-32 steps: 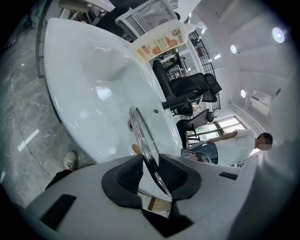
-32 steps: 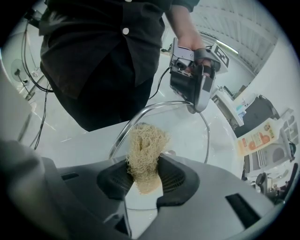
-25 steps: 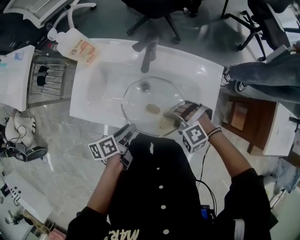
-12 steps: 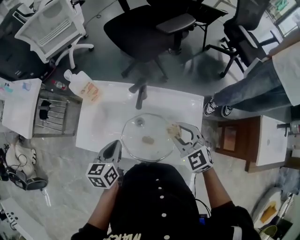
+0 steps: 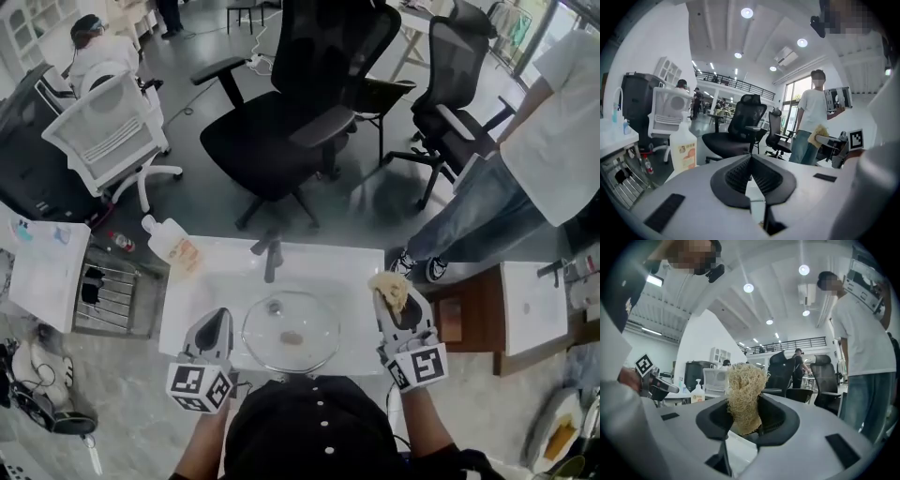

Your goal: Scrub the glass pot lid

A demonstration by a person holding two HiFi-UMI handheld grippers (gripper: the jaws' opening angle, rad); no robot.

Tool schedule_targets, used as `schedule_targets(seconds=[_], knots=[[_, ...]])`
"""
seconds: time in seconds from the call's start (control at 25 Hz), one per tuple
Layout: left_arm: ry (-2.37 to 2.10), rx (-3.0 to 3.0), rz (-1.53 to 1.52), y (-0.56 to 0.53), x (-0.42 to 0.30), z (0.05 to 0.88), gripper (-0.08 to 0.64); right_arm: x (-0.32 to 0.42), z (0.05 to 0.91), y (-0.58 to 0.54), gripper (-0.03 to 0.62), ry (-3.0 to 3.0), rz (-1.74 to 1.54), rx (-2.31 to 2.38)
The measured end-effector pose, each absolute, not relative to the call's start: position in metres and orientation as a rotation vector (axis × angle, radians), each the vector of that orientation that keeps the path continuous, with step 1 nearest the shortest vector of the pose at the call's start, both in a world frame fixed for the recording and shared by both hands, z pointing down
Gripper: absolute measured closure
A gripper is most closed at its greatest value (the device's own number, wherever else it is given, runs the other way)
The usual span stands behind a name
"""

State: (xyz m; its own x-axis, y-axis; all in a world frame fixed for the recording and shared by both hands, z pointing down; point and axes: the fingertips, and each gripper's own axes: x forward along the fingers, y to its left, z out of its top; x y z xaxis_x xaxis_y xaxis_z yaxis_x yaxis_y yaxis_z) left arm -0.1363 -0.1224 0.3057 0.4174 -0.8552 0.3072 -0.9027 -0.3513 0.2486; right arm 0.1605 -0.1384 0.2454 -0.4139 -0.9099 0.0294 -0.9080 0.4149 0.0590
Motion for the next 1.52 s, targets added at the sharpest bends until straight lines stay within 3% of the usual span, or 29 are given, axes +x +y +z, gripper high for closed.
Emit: schedule_targets(seconds=[0.44,1.52], knots=[[-1.584,2.389,0.172,-0.121,-0.136,0.275,0.534,0.194,0.205,-0.121,0.448,-2.593,-0.108,1.88],[-1.598,2.401,0.178,-0.117,-0.133,0.27,0.534,0.166,0.202,-0.122,0.449,-2.585,-0.211,1.784]])
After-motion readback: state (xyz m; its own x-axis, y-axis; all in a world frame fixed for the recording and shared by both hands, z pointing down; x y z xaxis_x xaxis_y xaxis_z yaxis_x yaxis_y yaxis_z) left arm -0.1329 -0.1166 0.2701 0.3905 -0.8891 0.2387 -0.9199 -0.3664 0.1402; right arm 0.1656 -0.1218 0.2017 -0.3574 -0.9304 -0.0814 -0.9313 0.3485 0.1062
